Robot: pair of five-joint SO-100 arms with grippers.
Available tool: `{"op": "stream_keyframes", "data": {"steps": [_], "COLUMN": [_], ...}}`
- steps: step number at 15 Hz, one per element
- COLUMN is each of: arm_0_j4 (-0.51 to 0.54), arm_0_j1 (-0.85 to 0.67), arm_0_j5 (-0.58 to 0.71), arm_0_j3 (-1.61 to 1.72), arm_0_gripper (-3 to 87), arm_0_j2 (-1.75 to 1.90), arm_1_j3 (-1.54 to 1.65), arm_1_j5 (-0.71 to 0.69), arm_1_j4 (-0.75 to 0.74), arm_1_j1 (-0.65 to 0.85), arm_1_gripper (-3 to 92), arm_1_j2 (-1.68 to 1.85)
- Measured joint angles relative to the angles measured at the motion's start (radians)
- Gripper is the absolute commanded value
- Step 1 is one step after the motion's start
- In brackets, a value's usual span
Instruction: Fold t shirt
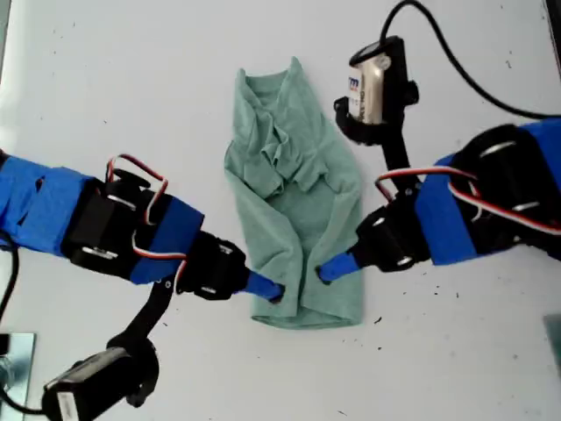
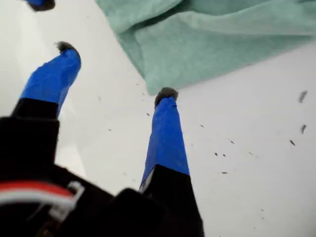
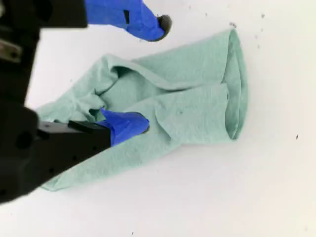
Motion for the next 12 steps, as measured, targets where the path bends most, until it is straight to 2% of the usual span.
{"op": "stream_keyframes", "data": {"steps": [3, 6, 12], "arm_0_j4": [0.0, -0.044, -0.166], "arm_0_j1": [0.0, 0.0, 0.0], "arm_0_j5": [0.011, 0.012, 0.023], "arm_0_j3": [-0.025, -0.026, -0.058], "arm_0_gripper": [27.5, 27.8, 28.5], "arm_0_j2": [-0.083, -0.201, -0.405], "arm_1_j3": [-0.002, 0.055, 0.5], "arm_1_j5": [0.072, 0.115, 0.181], "arm_1_j4": [-0.006, -0.06, -0.543], "arm_1_j1": [-0.046, -0.071, -0.087], "arm_1_gripper": [31.6, 30.1, 26.4], "arm_1_j2": [-0.046, -0.121, -0.193]}}
